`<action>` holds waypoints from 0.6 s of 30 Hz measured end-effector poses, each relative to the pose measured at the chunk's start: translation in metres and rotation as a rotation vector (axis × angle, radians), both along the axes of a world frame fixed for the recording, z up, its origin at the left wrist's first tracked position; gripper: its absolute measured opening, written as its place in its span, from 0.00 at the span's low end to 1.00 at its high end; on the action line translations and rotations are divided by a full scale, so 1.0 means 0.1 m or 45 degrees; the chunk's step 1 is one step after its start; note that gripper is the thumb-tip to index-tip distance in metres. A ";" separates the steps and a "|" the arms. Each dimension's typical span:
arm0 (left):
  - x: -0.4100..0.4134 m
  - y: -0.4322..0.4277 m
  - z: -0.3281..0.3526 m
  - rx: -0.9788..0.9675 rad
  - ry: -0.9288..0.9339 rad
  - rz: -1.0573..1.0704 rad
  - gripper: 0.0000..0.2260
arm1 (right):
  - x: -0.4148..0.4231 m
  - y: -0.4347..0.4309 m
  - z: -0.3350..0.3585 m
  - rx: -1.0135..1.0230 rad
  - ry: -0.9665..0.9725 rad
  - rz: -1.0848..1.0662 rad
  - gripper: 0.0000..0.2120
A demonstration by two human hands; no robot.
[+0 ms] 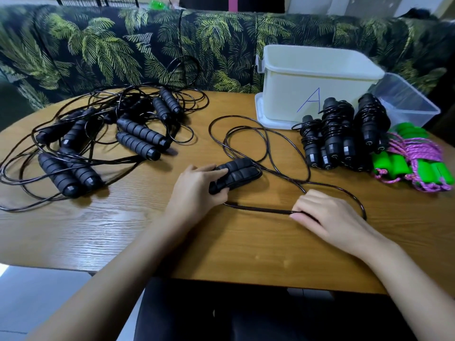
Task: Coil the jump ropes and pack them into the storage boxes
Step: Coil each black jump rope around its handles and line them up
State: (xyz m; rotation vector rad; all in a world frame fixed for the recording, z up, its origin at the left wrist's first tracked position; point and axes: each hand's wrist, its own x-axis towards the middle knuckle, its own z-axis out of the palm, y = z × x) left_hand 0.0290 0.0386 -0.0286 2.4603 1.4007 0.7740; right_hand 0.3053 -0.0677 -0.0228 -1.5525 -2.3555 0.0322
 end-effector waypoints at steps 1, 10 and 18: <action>0.00 0.00 -0.02 0.023 -0.020 -0.001 0.24 | 0.03 0.02 -0.01 -0.039 0.071 -0.038 0.15; -0.02 0.10 -0.18 0.067 0.115 0.002 0.32 | 0.06 0.17 0.02 -0.308 0.349 -0.169 0.12; -0.15 -0.14 0.21 0.357 0.066 -0.427 0.29 | -0.09 0.79 0.36 -0.459 0.350 -0.370 0.12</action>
